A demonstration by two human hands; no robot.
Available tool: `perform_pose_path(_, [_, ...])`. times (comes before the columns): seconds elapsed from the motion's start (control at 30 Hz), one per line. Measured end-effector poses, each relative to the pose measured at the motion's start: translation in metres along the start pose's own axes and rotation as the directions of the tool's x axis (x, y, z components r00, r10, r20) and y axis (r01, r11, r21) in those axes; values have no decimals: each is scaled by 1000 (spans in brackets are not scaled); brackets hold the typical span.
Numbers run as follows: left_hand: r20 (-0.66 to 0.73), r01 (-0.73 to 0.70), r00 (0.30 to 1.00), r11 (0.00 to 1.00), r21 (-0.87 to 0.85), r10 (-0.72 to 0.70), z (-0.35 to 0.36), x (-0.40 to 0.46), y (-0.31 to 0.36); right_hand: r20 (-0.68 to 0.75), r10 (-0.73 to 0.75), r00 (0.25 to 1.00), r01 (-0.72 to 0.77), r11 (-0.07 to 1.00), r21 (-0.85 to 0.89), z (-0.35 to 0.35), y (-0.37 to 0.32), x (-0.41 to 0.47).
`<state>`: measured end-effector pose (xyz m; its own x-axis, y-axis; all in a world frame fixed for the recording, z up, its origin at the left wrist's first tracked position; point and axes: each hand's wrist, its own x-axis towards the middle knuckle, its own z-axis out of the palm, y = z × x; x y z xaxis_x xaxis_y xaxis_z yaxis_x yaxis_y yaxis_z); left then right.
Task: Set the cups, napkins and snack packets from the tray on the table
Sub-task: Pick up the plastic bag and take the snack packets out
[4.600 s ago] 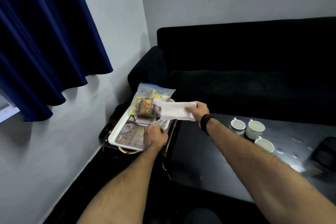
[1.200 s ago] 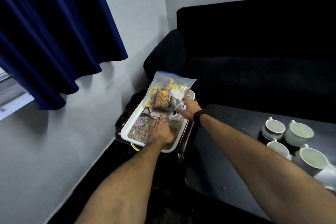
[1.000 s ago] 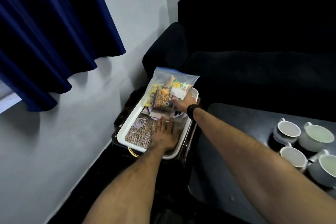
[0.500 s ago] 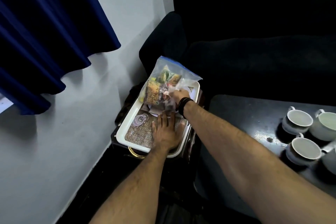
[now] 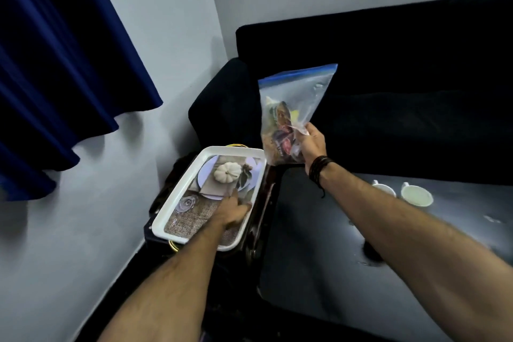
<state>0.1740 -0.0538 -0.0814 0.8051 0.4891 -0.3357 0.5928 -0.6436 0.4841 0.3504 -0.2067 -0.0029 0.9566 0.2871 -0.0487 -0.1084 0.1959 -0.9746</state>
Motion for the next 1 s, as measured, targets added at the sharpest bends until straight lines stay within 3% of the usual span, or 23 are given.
perform_pose_path(0.07, [-169, -87, 984, 988, -130, 65, 3, -15, 20, -28, -15, 999, 15, 1000, 4, -25, 5, -17])
perform_pose_path(0.17, [-307, -116, 949, 987, -110, 77, 10, -33, 55, -20, 38, 999, -40, 995, -97, -52, 31, -52])
perform_pose_path(0.3, [-316, -154, 945, 965, -214, 81, 23, -52, 103, 24, 113, 993, -88, 874, -478, -82, 68, -94])
perform_pose_path(0.4, [-296, -133, 955, 923, -361, 21, 26, -65, 137, 102, 160, 982, -84, 847, -524, -92, 80, -125])
perform_pose_path(0.53, [-239, 39, 945, 806, -591, -221, 15, -77, 167, 165, 122, 979, 5, 788, -616, -103, 90, -152])
perform_pose_path(0.67, [-152, 147, 953, 841, -520, -260, 16, -93, 173, 276, 115, 954, 125, 686, -717, -118, 86, -166])
perform_pose_path(0.77, [-210, 139, 946, 894, -427, -248, 22, -96, 170, 355, 172, 919, 204, 562, -801, -127, 78, -165])
perform_pose_path(0.87, [-253, 87, 936, 856, -509, -245, 28, -101, 168, 248, 107, 963, 120, 654, -747, -128, 60, -156])
perform_pose_path(0.93, [-250, 56, 939, 822, -567, -237, 30, -104, 170, 182, 52, 982, 72, 787, -613, -128, 38, -154])
perform_pose_path(1.0, [-201, 39, 957, 778, -627, -210, 33, -108, 175, 216, 21, 976, 83, 883, -462, -127, 16, -155])
